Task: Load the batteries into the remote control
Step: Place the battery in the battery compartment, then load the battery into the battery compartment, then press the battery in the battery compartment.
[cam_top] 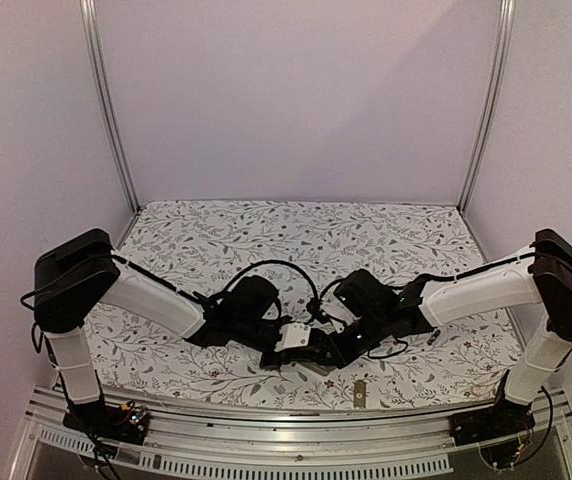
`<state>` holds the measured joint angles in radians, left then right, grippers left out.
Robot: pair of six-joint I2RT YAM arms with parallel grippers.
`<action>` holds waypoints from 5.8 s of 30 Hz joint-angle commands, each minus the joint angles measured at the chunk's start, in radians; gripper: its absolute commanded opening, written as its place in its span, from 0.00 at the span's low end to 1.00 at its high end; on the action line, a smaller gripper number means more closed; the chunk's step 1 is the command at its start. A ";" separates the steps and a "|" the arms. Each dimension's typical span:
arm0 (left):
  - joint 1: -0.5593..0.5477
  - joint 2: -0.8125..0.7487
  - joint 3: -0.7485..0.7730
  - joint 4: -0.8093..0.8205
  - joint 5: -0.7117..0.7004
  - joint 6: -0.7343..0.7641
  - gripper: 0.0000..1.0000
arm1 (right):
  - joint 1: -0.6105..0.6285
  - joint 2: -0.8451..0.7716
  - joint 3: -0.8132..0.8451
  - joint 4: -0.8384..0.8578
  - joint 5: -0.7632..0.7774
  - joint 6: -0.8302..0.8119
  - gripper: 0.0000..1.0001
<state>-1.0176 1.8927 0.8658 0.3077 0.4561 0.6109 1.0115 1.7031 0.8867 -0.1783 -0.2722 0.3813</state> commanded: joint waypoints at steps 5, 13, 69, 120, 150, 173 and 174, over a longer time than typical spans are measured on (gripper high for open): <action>-0.019 0.016 0.010 -0.005 -0.002 0.010 0.00 | 0.001 0.020 -0.015 0.070 0.032 0.002 0.00; -0.018 0.012 0.003 -0.022 -0.003 0.019 0.06 | 0.001 0.008 -0.013 0.068 0.041 -0.006 0.00; -0.019 0.028 0.060 -0.261 -0.050 0.111 0.00 | 0.001 -0.088 -0.023 0.076 0.045 -0.014 0.21; 0.083 -0.099 -0.076 -0.182 -0.114 0.085 0.62 | -0.062 0.012 0.000 0.089 -0.105 -0.221 0.17; 0.048 -0.071 -0.065 -0.180 -0.117 0.064 0.54 | -0.040 0.074 0.039 0.062 -0.138 -0.235 0.09; 0.014 -0.087 -0.118 -0.094 -0.235 -0.043 0.50 | -0.082 -0.240 -0.327 0.557 -0.094 -0.537 0.75; 0.013 -0.091 -0.122 -0.088 -0.239 -0.046 0.50 | -0.081 -0.264 -0.348 0.595 -0.088 -0.559 0.77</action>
<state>-0.9916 1.8004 0.7776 0.1986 0.2768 0.6209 0.9230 1.5513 0.6239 0.1349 -0.3931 -0.0250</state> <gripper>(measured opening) 0.499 0.732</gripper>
